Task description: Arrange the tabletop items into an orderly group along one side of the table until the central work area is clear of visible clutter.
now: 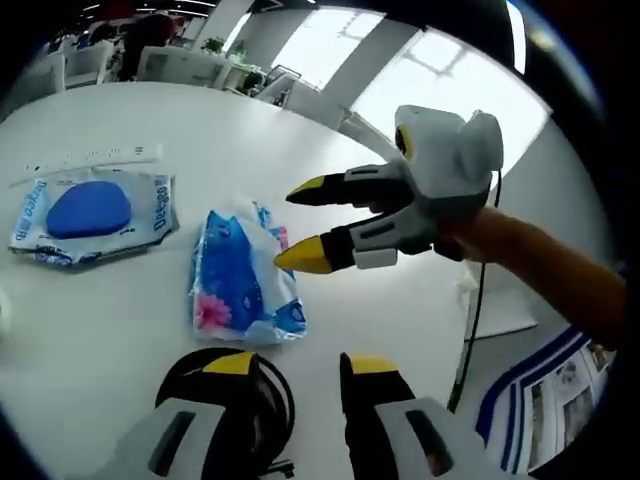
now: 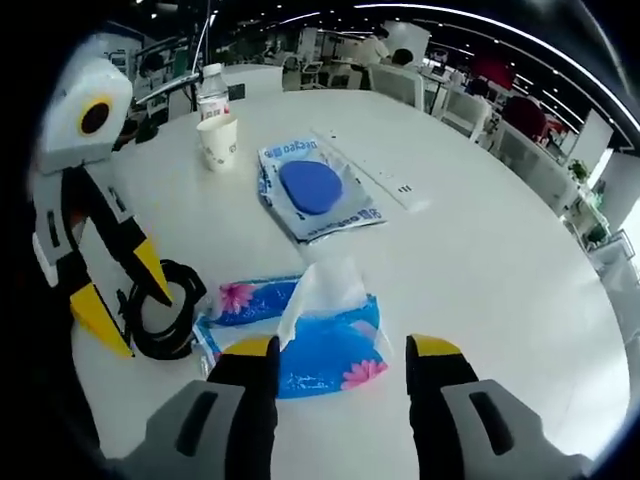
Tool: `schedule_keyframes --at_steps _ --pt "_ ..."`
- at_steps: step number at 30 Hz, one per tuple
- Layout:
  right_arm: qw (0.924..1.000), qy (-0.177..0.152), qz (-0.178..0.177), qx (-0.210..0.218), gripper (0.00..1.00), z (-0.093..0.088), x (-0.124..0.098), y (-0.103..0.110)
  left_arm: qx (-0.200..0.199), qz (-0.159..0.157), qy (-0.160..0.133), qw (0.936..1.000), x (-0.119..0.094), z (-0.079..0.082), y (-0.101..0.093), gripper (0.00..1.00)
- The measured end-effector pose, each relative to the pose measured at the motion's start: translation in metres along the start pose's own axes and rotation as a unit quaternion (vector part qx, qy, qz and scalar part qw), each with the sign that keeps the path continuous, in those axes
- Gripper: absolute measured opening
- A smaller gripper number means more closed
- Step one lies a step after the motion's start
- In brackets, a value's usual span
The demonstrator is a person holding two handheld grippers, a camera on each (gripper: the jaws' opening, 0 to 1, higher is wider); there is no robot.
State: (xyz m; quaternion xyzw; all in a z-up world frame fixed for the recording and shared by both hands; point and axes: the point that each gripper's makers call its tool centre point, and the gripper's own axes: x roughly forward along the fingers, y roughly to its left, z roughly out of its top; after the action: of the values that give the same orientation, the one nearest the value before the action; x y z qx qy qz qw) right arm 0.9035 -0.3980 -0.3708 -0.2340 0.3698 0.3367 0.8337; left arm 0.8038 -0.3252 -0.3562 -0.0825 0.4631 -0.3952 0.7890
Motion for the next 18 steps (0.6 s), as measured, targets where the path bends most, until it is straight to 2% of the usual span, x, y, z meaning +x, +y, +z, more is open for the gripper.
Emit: schedule_keyframes --at_steps 9,14,18 --pt "0.9993 -0.007 0.028 0.022 0.43 -0.004 0.01 0.004 -0.016 0.01 0.022 0.9996 0.015 -0.004 0.008 0.26" --pt "0.999 -0.023 0.036 0.014 0.43 -0.002 0.011 0.005 -0.028 0.009 0.032 0.999 0.021 -0.009 0.008 0.24" --pt "0.9986 -0.027 0.045 0.006 0.41 -0.004 0.014 0.009 -0.042 0.008 0.031 0.9986 0.025 -0.008 0.009 0.21"
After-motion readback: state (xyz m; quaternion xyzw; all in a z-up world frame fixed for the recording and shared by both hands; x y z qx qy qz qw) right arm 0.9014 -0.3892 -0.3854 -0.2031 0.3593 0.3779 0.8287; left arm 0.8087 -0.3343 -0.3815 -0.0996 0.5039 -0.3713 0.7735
